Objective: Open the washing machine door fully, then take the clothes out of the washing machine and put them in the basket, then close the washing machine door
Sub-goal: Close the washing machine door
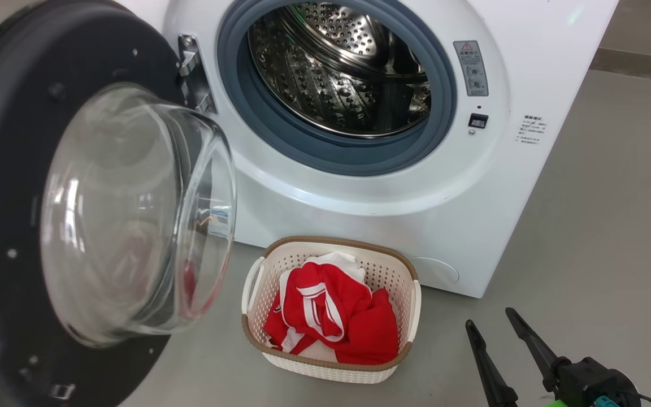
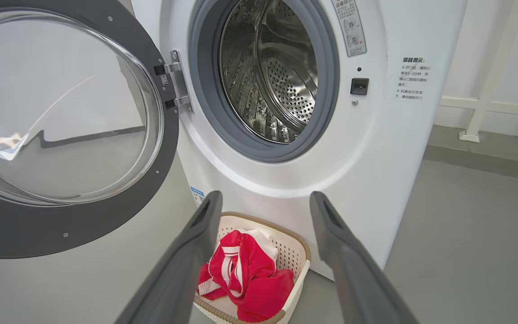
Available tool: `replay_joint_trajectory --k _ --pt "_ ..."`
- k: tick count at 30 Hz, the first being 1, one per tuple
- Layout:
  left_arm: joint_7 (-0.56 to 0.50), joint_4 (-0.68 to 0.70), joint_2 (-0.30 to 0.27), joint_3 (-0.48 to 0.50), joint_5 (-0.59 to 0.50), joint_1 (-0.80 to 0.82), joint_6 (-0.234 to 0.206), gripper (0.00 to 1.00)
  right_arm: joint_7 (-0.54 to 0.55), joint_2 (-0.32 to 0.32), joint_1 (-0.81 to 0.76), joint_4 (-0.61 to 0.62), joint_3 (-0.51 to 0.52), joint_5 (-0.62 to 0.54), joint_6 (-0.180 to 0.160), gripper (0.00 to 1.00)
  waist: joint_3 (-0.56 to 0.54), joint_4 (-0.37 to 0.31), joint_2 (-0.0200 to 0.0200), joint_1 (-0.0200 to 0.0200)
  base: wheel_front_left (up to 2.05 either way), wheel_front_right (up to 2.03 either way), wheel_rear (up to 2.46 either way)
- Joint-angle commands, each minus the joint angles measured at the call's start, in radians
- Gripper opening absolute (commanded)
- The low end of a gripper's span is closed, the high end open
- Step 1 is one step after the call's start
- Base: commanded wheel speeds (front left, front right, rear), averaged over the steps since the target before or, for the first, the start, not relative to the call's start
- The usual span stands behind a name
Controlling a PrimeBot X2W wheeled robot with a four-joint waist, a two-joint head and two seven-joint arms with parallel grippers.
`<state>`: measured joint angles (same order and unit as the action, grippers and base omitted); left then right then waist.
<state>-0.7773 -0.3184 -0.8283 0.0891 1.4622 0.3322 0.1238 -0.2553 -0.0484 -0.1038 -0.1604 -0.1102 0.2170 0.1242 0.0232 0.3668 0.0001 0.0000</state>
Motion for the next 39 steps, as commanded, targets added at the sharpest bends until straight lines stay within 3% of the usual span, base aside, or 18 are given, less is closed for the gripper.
replay_joint_trajectory --k 1,14,17,21,33,35,37,39 --pt "-0.005 0.063 -0.051 0.031 0.016 0.014 0.007 0.0 -0.006 -0.002 0.005 0.027 -0.022 -0.002 0.007 1.0 -0.002 -0.002 -0.0001 0.0 0.0 0.0 0.0" --pt "0.052 0.336 -0.019 -0.036 0.041 -0.048 0.007 0.0 -0.006 -0.002 0.004 0.029 -0.029 0.005 0.007 1.0 -0.008 -0.027 -0.0001 0.0 0.0 0.0 0.0" --pt "0.132 0.472 0.037 -0.149 0.024 0.01 0.007 0.0 -0.006 -0.002 0.027 0.029 -0.024 0.013 0.007 1.0 0.015 -0.058 -0.0001 0.0 0.0 0.0 0.0" --pt "0.181 0.494 0.07 -0.215 0.008 0.054 0.007 0.0 -0.006 -0.002 0.034 0.027 -0.024 0.015 0.007 1.0 0.019 -0.068 -0.0001 0.0 0.0 0.0 0.0" --pt "0.291 0.439 0.04 -0.245 0.02 0.013 0.007 0.0 -0.006 -0.002 0.03 0.028 -0.018 0.025 0.007 1.0 0.014 -0.066 -0.0001 0.0 0.0 0.0 0.0" --pt "0.319 0.426 0.04 -0.247 0.019 -0.017 0.007 0.11 -0.006 -0.002 0.029 0.028 -0.018 0.028 0.007 1.0 0.009 -0.061 -0.0001 0.0 0.0 0.0 0.0" --pt "0.345 0.413 0.04 -0.253 0.016 -0.05 0.007 0.4 -0.006 -0.002 0.026 0.027 -0.018 0.032 0.007 1.0 0.002 -0.054 -0.0001 0.0 0.0 0.0 0.0" --pt "0.372 0.397 0.043 -0.258 0.016 -0.082 0.007 0.44 -0.006 -0.002 0.022 0.026 -0.021 0.035 0.007 1.0 -0.003 -0.048 -0.0001 0.0 0.0 0.0 0.0"
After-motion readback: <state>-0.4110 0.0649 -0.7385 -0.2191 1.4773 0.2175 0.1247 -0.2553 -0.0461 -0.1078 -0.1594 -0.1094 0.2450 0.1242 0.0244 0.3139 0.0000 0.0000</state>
